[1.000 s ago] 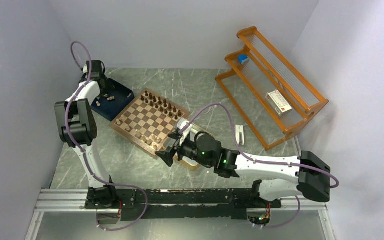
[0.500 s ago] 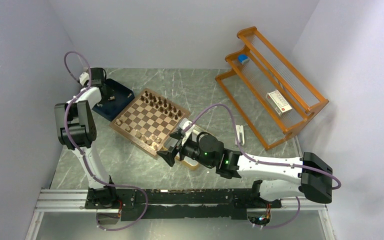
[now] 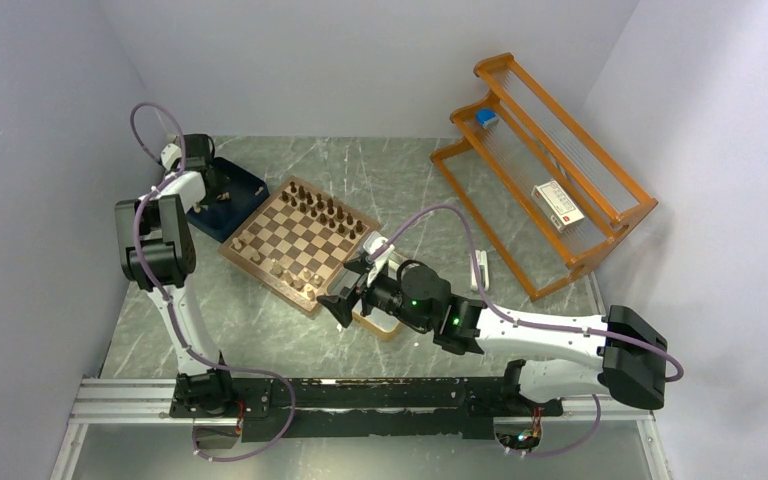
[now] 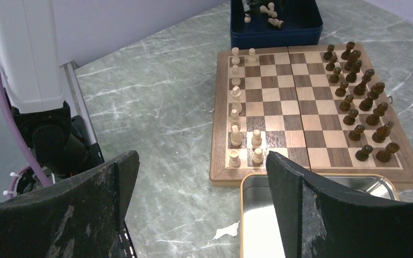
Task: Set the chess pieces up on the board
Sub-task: Pick up the chess piece from the storage box.
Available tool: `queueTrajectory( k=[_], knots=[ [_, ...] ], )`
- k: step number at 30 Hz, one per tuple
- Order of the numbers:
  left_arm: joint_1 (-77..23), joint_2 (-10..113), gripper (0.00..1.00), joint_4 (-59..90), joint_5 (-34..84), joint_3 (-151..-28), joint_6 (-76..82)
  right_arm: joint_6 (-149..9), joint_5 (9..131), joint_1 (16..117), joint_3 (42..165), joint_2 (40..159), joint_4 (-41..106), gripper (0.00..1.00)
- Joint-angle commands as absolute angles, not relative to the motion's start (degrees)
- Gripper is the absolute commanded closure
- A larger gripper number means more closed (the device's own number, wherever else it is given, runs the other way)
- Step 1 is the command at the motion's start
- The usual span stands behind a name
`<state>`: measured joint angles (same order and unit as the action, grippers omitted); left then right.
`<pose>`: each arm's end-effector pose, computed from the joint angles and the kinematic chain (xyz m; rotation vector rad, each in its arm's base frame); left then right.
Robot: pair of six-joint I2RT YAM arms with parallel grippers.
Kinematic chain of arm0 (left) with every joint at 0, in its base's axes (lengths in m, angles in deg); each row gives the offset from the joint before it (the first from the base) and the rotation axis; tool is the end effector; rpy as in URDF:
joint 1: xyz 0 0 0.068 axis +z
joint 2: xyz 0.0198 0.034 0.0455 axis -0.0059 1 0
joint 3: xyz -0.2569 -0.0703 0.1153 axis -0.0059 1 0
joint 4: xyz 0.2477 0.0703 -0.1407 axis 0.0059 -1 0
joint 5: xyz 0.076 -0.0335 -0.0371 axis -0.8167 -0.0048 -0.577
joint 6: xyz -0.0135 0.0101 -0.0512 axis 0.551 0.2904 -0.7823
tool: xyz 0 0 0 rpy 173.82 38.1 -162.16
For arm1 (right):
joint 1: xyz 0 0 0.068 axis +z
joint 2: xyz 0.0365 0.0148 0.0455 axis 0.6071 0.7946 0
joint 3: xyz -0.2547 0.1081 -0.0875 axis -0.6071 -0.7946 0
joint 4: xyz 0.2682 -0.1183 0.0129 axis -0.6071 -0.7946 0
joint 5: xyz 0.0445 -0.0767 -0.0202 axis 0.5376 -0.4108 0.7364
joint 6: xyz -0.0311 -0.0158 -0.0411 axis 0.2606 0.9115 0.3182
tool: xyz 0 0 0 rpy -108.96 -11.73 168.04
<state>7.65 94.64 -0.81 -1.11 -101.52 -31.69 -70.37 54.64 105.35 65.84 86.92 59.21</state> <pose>0.4839 0.0788 0.1696 -1.1974 2.0436 0.0598 0.1159 0.2743 0.2776 -0.7856 1.5359 0.8826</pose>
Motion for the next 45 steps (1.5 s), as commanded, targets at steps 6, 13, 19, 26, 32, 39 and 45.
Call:
queueTrajectory(
  k=[6, 13, 19, 26, 32, 39, 45],
  knots=[
    [6.2, 97.2, 0.49, -1.0, -1.6, -103.3, -34.1, -69.5, 54.4, 104.5, 65.9, 86.2, 59.7, 0.07],
    [5.9, 99.7, 0.55, -3.7, -1.8, -104.5, -33.6, -69.6, 54.3, 104.5, 65.6, 85.4, 59.5, 0.07],
    [5.6, 97.9, 0.69, -1.8, -1.9, -102.2, -30.6, -70.2, 54.5, 104.5, 65.1, 84.8, 59.8, 0.07],
    [5.7, 96.0, 0.73, -1.9, 1.5, -99.4, -27.9, -71.3, 55.3, 104.5, 64.7, 84.1, 60.2, 0.07],
    [6.1, 97.0, 0.62, -3.2, 1.4, -99.6, -25.0, -72.2, 55.4, 104.5, 63.9, 82.5, 60.2, 0.08],
    [6.0, 99.4, 0.69, -4.6, 2.5, -101.4, -23.4, -73.0, 55.3, 104.5, 64.3, 82.1, 59.4, 0.08],
    [6.1, 97.5, 0.8, -5.8, 3.3, -103.6, -21.2, -73.7, 55.6, 104.5, 64.5, 82.5, 59.9, 0.08]
  ],
)
